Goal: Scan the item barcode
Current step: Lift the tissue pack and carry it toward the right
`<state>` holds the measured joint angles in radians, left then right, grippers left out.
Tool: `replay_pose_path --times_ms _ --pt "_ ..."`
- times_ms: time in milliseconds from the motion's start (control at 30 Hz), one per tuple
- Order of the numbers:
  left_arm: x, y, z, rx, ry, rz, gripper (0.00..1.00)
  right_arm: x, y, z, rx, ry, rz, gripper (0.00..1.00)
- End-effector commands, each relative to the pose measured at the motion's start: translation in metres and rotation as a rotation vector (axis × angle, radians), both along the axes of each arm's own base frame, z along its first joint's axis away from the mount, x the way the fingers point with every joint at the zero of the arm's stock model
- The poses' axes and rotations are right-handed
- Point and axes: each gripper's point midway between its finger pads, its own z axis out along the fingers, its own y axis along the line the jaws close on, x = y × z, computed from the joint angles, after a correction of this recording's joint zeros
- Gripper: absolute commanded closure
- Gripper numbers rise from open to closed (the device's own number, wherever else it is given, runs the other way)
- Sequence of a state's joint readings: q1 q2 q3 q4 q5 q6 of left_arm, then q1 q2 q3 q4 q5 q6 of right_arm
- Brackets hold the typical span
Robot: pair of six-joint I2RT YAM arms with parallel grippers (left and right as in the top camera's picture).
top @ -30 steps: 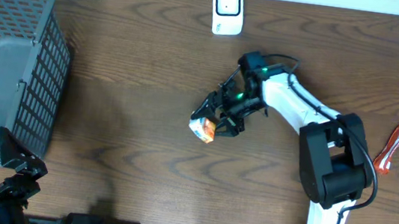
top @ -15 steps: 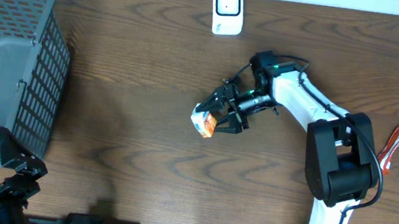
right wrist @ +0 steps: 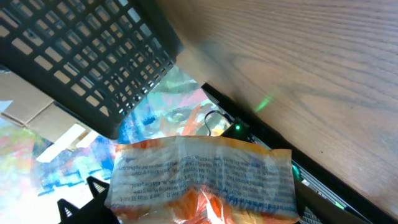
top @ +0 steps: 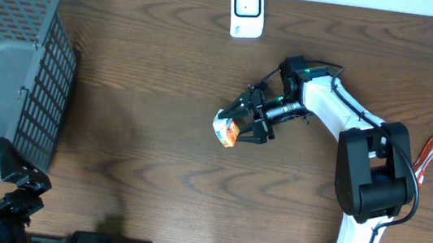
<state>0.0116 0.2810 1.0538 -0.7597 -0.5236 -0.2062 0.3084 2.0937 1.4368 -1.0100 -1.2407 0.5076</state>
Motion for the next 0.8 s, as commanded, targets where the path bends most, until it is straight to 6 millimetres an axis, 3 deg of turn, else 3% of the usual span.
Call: replay_pose_path --times_ms 0,133,367,767 --pt "-0.002 0.001 -0.001 0.002 -0.002 0.011 0.02 0.002 0.0 0.009 0.098 -0.003 -0.007 0.4" --pt "-0.002 0.001 -0.001 0.002 -0.002 0.011 0.02 0.005 0.002 0.027 0.211 -0.011 -0.018 0.46" --pt "-0.002 0.001 -0.001 0.002 -0.002 0.011 0.02 0.01 0.003 0.045 0.33 -0.032 -0.032 0.44" --pt "-0.002 0.001 -0.001 0.002 -0.002 0.011 0.02 0.019 -0.005 0.046 0.352 -0.089 -0.05 0.5"
